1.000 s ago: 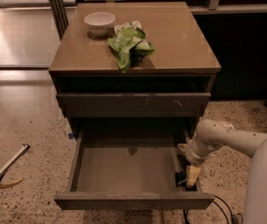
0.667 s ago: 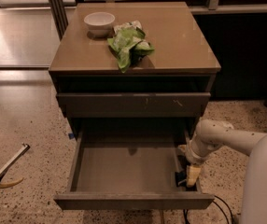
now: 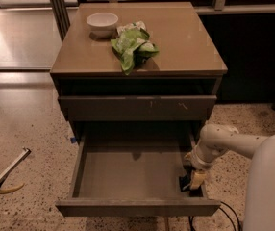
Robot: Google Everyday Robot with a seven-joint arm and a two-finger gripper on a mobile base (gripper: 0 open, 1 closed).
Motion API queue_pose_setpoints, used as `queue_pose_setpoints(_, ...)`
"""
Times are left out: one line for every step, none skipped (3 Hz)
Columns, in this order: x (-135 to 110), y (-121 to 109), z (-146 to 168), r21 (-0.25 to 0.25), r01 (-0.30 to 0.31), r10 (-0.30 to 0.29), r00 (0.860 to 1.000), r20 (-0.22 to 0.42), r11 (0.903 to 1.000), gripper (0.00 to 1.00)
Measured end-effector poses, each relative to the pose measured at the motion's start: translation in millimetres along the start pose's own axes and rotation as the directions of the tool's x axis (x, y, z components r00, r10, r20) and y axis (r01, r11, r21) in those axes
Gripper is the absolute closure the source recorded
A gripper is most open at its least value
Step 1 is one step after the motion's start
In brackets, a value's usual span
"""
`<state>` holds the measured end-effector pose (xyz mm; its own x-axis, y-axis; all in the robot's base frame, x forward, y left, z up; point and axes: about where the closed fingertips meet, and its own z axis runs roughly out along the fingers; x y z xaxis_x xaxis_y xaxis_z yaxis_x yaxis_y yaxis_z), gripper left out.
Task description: Pick rxbar blueberry from middle drawer and place on counter
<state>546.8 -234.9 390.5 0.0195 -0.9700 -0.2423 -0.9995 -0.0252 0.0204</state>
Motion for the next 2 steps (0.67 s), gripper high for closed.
queue_pose_setpoints(-0.1,0.2,-1.4,0.003,0.0,0.0,1.0,-0.01,1.0,0.5)
queue_pose_setpoints(-3.3,-1.6,-9.6,0.022,0.004,-0.004,1.0,-0.021,0.9997,0.73)
